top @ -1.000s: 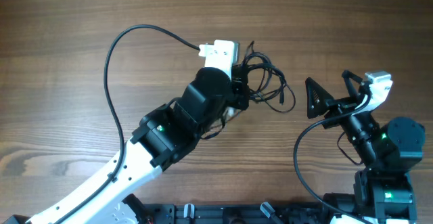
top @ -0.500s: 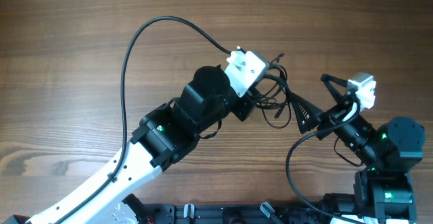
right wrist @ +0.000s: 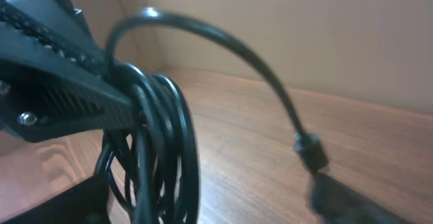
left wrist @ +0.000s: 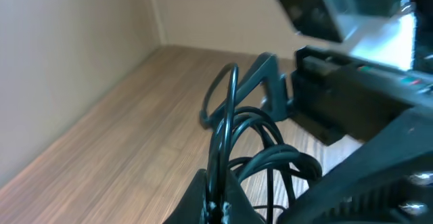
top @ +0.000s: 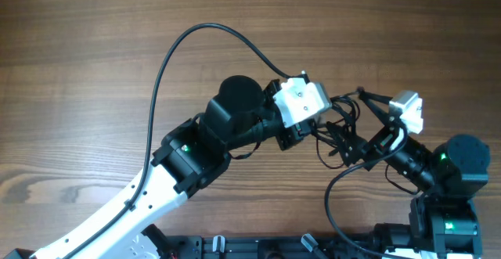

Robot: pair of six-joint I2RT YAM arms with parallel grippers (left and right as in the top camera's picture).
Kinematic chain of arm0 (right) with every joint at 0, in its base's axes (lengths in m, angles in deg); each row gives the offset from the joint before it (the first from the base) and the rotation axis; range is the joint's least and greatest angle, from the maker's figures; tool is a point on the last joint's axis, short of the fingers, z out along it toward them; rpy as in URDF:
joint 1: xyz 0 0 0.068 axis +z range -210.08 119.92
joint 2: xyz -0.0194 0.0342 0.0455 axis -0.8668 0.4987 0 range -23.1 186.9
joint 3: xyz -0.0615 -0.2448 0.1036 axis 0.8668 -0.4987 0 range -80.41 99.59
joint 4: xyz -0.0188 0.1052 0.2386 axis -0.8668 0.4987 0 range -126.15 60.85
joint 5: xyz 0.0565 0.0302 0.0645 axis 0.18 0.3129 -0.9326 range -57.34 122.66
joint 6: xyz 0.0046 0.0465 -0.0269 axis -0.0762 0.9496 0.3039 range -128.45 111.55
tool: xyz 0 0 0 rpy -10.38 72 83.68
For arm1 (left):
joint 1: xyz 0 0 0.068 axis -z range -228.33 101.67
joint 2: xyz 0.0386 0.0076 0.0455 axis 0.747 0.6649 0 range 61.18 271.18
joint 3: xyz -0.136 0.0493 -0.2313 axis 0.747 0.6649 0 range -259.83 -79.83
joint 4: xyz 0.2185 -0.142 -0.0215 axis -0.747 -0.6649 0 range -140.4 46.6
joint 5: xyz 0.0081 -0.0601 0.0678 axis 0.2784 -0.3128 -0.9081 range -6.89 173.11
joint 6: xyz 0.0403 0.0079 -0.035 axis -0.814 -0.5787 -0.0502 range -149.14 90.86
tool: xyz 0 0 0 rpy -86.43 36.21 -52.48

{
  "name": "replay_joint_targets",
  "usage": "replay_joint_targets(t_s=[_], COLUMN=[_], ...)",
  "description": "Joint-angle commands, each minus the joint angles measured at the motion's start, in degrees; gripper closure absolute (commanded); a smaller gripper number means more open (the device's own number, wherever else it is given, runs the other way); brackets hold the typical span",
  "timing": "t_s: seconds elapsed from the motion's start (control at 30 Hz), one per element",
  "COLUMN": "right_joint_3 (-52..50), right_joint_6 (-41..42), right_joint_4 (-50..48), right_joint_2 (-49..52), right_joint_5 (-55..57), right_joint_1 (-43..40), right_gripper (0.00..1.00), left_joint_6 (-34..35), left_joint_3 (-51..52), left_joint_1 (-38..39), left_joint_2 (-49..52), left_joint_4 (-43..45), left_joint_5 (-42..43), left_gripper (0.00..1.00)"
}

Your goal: Untangle cables

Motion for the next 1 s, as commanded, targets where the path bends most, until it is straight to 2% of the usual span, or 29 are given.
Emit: replay_joint_targets(t_s=[0.0, 0.03, 0.07, 0.1, 0.13, 0.2, 0.23, 0.3, 0.37, 0.5, 0.6, 0.67, 0.97], right_joint_3=[1.0, 1.0, 1.0, 1.0, 1.0, 1.0, 1.0, 1.0, 1.0, 1.0, 1.0, 1.0, 1.0], right_joint_6=[-1.3, -1.2, -1.2, -1.2, -1.1, 0.8, 4.3, 10.8, 15.6, 24.8, 27.8, 30.4, 38.6], right_joint_4=[-0.1, -0.1, -0.1, -0.1, -0.2, -0.7, -1.1, -1.7, -3.3, -7.4, -9.2, -10.6, -17.4], right_joint_2=[-0.2, -0.2, -0.2, -0.2, -0.2, -0.2, -0.2, -0.2, -0.2, -0.2, -0.2, -0.2, -0.2], right_joint_5=[-2.7, -2.7, -2.7, -2.7, -2.7, -1.9, 1.0, 6.5, 7.2, 8.9, 8.8, 8.7, 3.0], right_joint_1=[-0.1, -0.1, -0.1, -0.1, -0.1, -0.1, -0.1, -0.1, -0.1, -0.1, -0.1, -0.1, -0.1], right_gripper=[0.57, 0.89, 0.96, 0.96, 0.96, 0.96, 0.96, 0.96, 0.96, 0.96, 0.96, 0.96, 0.96], left_joint_6=[-1.1, -1.1, -1.1, -1.1, -1.0, 1.5, 6.5, 17.9, 26.7, 40.2, 48.9, 49.2, 49.1], left_joint_3=[0.0, 0.0, 0.0, 0.0, 0.0, 0.0, 0.0, 0.0, 0.0, 0.0, 0.0, 0.0, 0.0], left_joint_1=[-0.3, -0.3, -0.3, -0.3, -0.3, -0.3, -0.3, -0.4, -0.4, -0.4, -0.4, -0.4, -0.3], left_joint_2=[-1.0, -1.0, -1.0, -1.0, -1.0, -1.0, -1.0, -1.0, -1.0, -1.0, -1.0, -1.0, -0.9], left_joint_4=[2.3, 2.6, 2.8, 2.8, 2.8, 2.8, 2.8, 2.8, 2.4, 1.9, 3.7, 6.1, 8.8], left_joint_5=[4.3, 4.3, 4.3, 4.3, 4.2, 1.9, -3.3, -16.1, -22.2, -22.4, -13.5, -8.5, -4.3], left_gripper=[0.96, 0.96, 0.96, 0.96, 0.83, 0.05, 0.00, 0.00, 0.00, 0.00, 0.00, 0.00, 0.05])
